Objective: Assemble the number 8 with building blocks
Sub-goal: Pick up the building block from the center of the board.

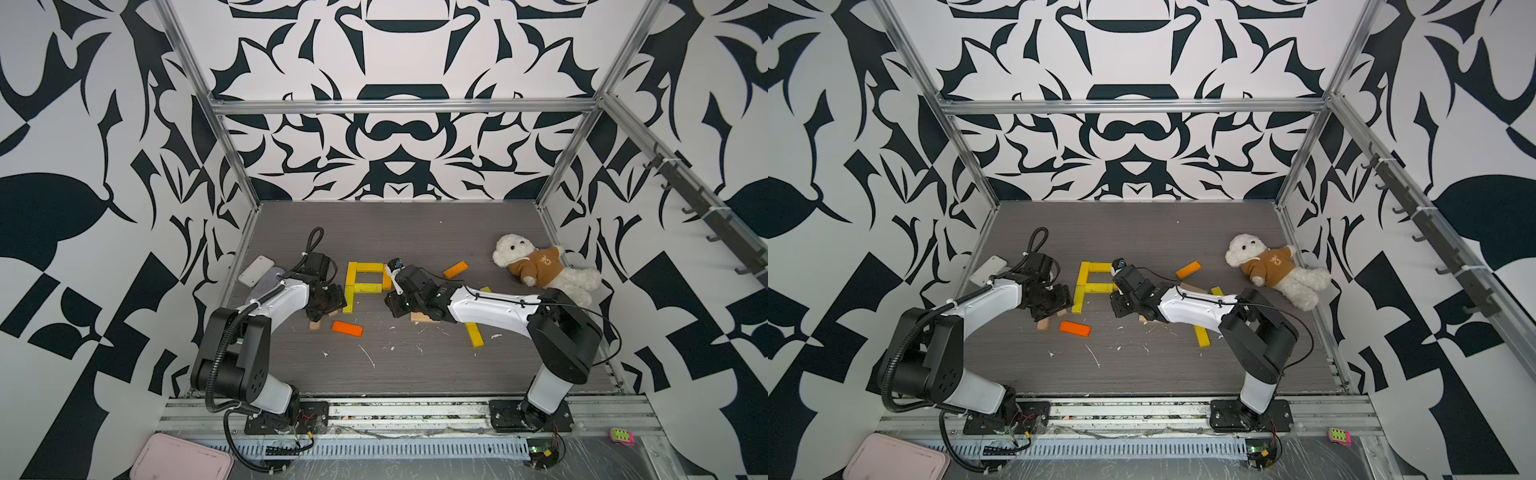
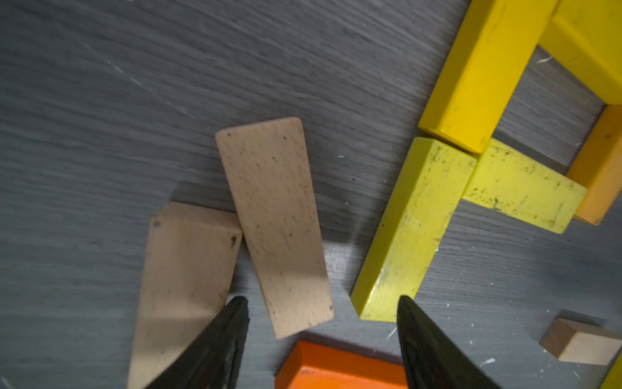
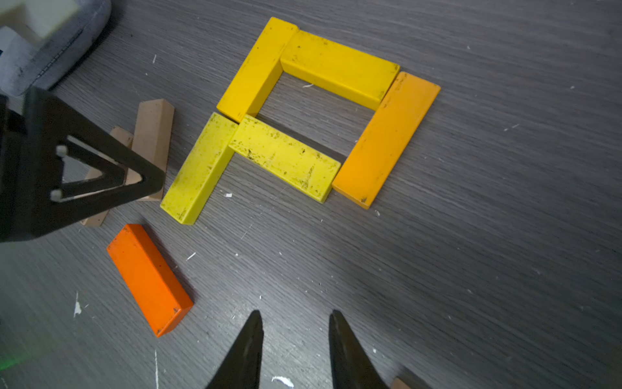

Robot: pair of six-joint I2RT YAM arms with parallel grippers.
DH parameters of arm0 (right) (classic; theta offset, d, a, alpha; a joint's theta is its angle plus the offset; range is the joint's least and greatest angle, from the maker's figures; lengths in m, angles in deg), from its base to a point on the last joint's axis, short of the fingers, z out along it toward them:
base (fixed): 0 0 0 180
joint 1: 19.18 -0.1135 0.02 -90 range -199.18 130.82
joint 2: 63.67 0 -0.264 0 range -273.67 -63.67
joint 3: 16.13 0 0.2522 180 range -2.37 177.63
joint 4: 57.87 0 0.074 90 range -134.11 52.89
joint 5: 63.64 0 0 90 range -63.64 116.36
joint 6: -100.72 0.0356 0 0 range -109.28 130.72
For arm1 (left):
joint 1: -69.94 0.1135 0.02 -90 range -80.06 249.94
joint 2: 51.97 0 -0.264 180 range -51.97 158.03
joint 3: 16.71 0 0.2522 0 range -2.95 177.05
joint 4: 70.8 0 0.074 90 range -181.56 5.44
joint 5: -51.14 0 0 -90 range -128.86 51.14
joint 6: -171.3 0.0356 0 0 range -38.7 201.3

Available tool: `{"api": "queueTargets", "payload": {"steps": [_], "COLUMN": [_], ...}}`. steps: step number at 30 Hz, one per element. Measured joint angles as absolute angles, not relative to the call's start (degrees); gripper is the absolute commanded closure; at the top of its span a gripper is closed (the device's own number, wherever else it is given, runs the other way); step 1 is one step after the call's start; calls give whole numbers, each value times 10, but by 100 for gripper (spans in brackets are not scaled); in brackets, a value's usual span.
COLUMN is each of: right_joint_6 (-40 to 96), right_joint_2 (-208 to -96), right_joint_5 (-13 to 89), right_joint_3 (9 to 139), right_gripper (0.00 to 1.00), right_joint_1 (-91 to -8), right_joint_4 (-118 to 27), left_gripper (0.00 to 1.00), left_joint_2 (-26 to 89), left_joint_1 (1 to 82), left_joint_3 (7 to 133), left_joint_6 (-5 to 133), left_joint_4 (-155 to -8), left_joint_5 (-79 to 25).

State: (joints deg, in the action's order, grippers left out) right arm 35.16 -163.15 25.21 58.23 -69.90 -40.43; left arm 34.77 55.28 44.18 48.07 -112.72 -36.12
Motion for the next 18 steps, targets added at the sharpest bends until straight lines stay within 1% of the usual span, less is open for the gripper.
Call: {"api": "queueTargets", "payload": {"steps": [6,18], "right_joint_6": [351,352], "right_joint_2": [-1632,-1632], "right_joint_5": [248,243], "right_joint_3": [581,572], "right_gripper": [64,64], "right_joint_1": [-699,-699], "right_joint_4": [-409,-427], "left_gripper": [35,44], "left_joint_2": [364,396], "left_joint_1": [553,553], "left_joint_3": [446,470], "left_joint_6": [484,496], "left_joint_4": [-1128,-1130], "left_joint_5": [-379,-405]}}
